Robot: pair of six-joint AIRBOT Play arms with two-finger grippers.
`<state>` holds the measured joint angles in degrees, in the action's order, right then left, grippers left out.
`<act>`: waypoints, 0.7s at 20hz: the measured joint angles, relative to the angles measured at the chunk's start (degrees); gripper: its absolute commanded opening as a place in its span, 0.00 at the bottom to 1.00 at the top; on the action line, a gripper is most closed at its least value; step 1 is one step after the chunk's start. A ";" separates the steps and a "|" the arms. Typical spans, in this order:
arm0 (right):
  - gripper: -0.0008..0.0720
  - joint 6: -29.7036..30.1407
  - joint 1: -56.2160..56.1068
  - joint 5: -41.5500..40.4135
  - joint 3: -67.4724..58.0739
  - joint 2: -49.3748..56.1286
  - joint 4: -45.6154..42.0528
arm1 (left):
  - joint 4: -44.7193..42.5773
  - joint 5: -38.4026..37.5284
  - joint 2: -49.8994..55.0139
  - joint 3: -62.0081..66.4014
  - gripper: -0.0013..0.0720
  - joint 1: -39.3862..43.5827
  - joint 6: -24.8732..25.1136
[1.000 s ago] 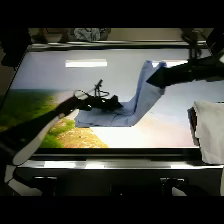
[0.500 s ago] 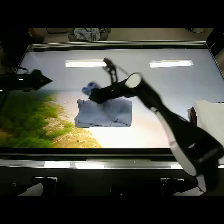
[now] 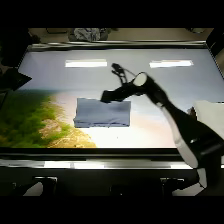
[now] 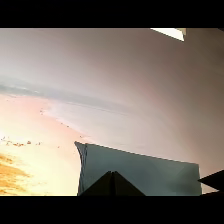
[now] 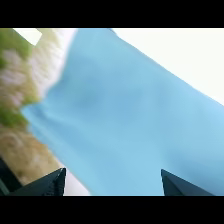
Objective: Fold the shirts.
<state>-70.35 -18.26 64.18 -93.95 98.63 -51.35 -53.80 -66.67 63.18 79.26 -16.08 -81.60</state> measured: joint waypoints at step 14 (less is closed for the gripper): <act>0.20 1.73 13.11 4.11 13.40 7.82 11.96 | -0.02 -1.29 -0.24 0.00 0.07 -0.17 0.57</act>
<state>-68.62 -5.15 68.29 -80.55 106.45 -39.40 -53.82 -67.96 62.94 79.26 -16.25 -81.03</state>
